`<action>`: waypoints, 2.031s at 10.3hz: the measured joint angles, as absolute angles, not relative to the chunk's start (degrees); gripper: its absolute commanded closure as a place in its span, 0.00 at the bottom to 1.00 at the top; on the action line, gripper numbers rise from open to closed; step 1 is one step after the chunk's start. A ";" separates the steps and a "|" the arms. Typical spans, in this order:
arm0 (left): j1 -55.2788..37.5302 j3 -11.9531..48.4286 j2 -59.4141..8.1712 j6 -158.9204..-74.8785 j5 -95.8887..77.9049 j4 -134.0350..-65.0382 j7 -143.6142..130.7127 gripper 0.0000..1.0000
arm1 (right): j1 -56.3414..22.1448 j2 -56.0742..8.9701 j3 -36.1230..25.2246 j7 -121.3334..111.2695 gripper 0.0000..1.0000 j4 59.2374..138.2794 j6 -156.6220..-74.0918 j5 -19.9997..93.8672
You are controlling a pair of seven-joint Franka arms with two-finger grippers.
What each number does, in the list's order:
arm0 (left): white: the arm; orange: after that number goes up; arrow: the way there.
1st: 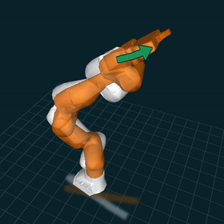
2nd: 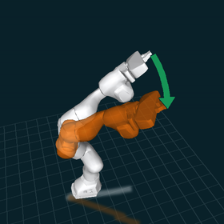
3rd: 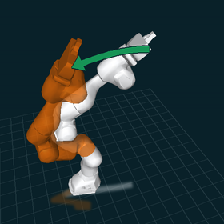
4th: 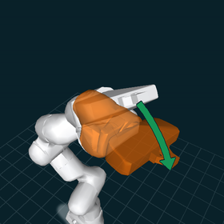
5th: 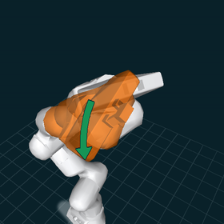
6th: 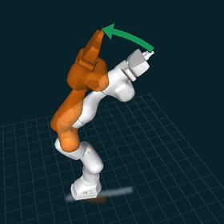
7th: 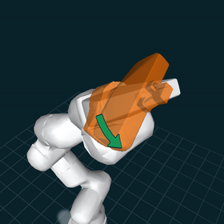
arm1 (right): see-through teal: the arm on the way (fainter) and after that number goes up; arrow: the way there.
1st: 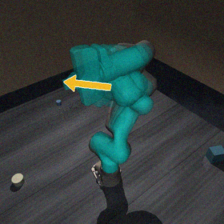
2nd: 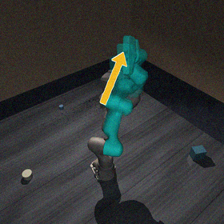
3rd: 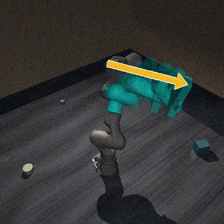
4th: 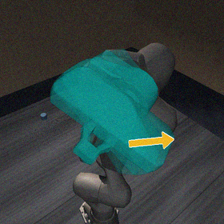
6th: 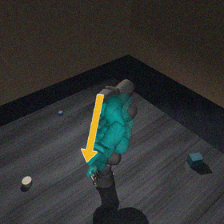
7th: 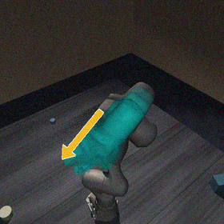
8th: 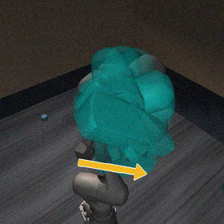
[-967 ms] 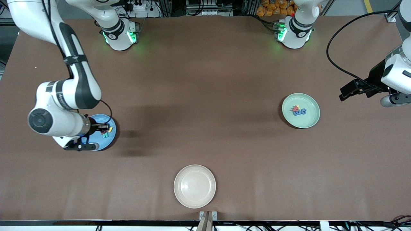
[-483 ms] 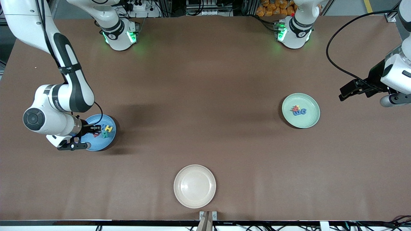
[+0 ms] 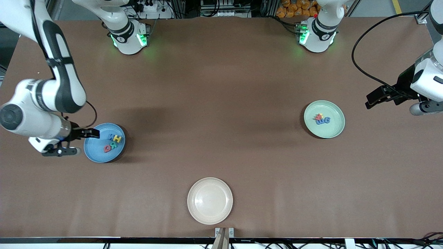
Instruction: Sort uppercase to blue plate, lowercase to green plate
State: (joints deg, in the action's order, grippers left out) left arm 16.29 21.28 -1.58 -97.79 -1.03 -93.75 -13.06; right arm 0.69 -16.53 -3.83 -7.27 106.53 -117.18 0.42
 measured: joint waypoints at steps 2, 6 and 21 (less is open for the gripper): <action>16.29 21.27 -1.59 -97.40 -1.03 -93.73 -13.07 0.00 | 0.78 -9.94 -3.83 -7.31 0.00 106.46 -114.61 0.47; 16.38 21.22 -1.65 -97.11 -1.03 -93.68 -13.07 0.00 | 1.57 1.89 -3.72 -7.31 0.00 104.12 -105.14 0.52; 16.56 21.15 -1.67 -96.73 -1.02 -93.66 -11.26 0.00 | -0.85 5.51 -2.81 -7.47 0.00 95.42 -92.67 0.75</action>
